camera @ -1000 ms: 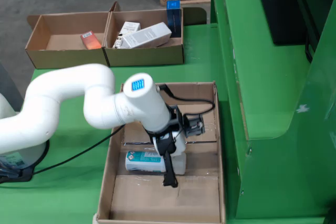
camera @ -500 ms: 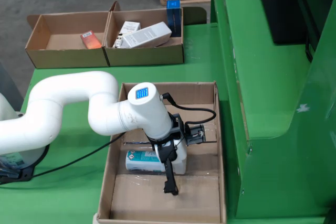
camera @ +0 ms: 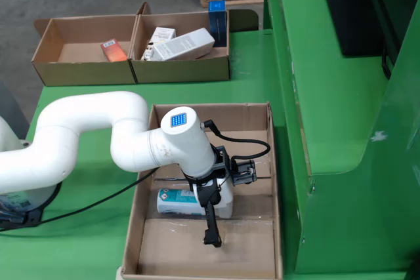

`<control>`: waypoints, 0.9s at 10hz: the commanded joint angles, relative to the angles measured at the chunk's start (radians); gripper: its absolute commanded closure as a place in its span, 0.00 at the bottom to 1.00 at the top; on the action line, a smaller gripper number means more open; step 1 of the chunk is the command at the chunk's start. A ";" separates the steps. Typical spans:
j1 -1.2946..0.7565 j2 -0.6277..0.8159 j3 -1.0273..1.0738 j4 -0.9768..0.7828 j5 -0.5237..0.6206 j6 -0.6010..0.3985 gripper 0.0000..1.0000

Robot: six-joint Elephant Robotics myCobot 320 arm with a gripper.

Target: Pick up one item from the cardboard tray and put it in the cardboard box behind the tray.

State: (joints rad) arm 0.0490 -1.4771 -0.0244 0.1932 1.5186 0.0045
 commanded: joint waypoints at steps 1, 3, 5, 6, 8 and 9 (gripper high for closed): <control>0.005 0.027 0.024 0.011 0.003 0.000 0.10; 0.005 0.027 0.024 0.011 0.003 0.000 0.30; 0.005 0.027 0.024 0.011 0.003 0.000 0.50; 0.005 0.027 0.024 0.011 0.003 0.000 0.60; 0.005 0.027 0.024 0.011 0.003 0.000 0.80; 0.005 0.027 0.024 0.011 0.003 0.000 0.90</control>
State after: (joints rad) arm 0.0644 -1.4710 -0.0091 0.2086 1.5354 0.0030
